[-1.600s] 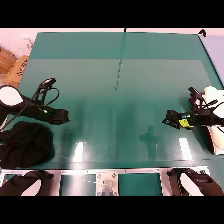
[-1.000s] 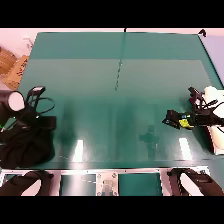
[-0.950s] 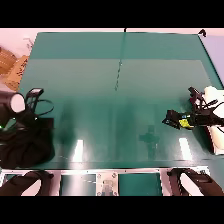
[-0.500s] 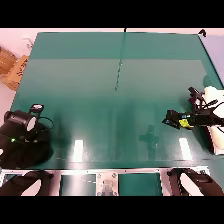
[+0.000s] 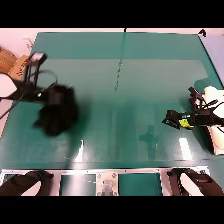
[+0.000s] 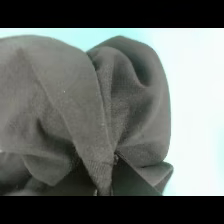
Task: Fold the shirts.
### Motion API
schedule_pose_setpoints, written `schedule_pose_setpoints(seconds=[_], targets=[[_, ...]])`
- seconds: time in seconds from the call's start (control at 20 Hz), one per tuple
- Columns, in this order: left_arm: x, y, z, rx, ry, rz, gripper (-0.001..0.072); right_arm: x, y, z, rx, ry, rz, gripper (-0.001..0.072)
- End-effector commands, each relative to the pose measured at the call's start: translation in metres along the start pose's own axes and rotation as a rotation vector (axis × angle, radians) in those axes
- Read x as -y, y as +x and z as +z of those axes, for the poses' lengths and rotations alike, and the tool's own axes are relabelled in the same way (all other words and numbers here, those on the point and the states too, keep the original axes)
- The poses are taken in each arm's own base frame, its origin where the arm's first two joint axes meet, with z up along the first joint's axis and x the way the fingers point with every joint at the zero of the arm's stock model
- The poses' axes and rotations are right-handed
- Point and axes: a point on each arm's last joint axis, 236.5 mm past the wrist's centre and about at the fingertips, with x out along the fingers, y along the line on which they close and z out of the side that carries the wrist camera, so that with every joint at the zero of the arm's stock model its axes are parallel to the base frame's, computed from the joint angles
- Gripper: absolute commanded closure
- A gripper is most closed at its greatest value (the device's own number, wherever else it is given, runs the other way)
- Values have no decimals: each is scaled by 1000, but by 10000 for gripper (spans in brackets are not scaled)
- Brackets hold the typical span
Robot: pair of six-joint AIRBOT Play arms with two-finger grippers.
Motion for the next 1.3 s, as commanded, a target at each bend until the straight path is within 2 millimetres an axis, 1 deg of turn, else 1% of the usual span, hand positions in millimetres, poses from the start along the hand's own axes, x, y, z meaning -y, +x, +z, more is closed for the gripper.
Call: schedule_pose_setpoints(seconds=[0.0,0.05,0.1,0.15,0.25,0.3,0.35,0.4,0.45,0.5,0.55,0.6,0.75,0.85,0.9,0.95,1.0,1.05,1.15,1.2,1.25], targets=[[127,-28,65,271,166,-306,688,0,0,0,0,0,0,699],[148,-17,63,267,193,-337,687,0,0,0,0,0,0,699],[165,0,56,234,213,-362,687,0,0,0,0,0,0,699],[177,18,45,186,229,-375,687,0,0,0,0,0,0,699],[190,62,20,72,246,-381,686,0,0,0,0,1,0,699],[191,84,9,18,239,-375,686,0,0,0,0,0,0,699],[190,102,1,-26,220,-372,684,0,0,0,0,0,0,699],[186,114,-5,-57,200,-362,469,0,0,1,3,1,1,699],[181,122,-7,-78,165,-351,78,0,0,1,3,0,0,699],[171,121,-3,-84,119,-337,20,0,0,1,3,0,0,699],[158,117,4,-89,102,-325,21,0,0,1,3,1,1,699],[140,110,11,-108,80,-308,21,0,0,0,2,1,2,699],[80,91,24,-165,-6,-247,21,-1,0,1,4,2,5,699],[45,90,22,-191,-91,-209,21,-2,0,11,46,3,10,699],[36,94,20,-191,-125,-200,21,-3,0,14,59,3,12,699],[32,100,18,-180,-148,-199,21,-3,0,13,57,3,13,699],[32,110,18,-153,-181,-209,21,-4,1,13,56,5,17,699],[37,121,19,-117,-230,-233,22,-4,2,16,66,7,19,699],[49,147,18,-51,-319,-287,22,-3,8,31,102,-9,19,697],[56,161,13,-44,-345,-312,23,-3,15,36,104,-3,29,640],[65,175,8,-54,-359,-336,27,-6,25,40,88,-9,51,529]])
